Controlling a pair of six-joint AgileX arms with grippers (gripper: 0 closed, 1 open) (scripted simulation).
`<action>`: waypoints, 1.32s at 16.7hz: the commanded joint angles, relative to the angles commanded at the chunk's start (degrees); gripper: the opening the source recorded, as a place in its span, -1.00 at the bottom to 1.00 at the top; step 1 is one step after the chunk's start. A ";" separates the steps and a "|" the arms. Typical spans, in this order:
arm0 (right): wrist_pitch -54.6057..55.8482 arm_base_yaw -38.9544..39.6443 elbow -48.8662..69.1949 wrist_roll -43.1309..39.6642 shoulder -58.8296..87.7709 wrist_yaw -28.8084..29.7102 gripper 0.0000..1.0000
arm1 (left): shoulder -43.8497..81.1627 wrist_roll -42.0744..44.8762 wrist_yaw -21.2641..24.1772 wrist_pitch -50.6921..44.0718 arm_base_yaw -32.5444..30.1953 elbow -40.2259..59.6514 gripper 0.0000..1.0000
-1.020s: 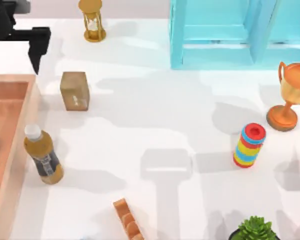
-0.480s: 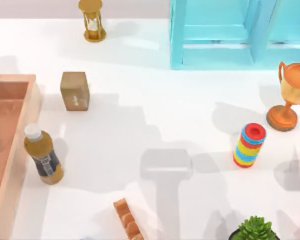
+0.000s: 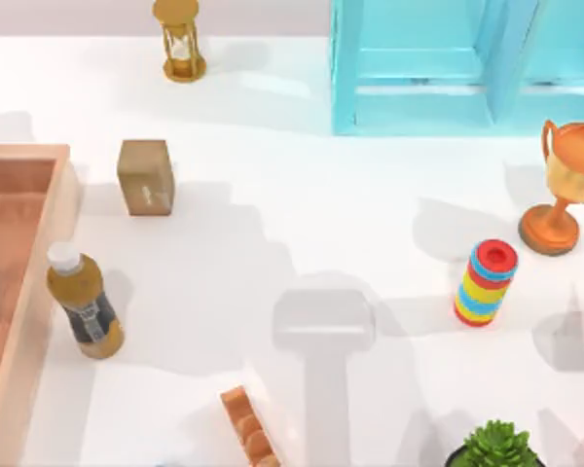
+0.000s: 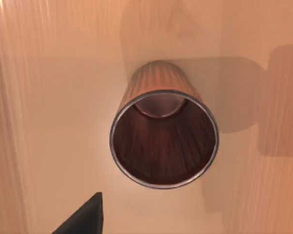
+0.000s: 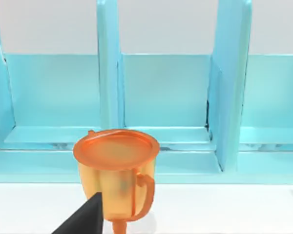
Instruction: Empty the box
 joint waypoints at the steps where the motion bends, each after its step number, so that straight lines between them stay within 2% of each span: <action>1: 0.00 0.00 0.00 0.00 0.00 0.00 1.00 | 0.30 0.04 0.00 2.13 0.04 -1.83 1.00; 7: 0.00 0.00 0.00 0.00 0.00 0.00 1.00 | 2.51 0.36 0.01 16.17 0.32 -13.54 1.00; 12: 0.00 0.00 0.00 0.00 0.00 0.00 1.00 | 2.83 0.40 0.01 17.77 0.35 -14.91 1.00; 22: 0.00 0.00 0.00 0.00 0.00 0.00 1.00 | 2.83 0.40 0.01 17.77 0.35 -14.91 -0.51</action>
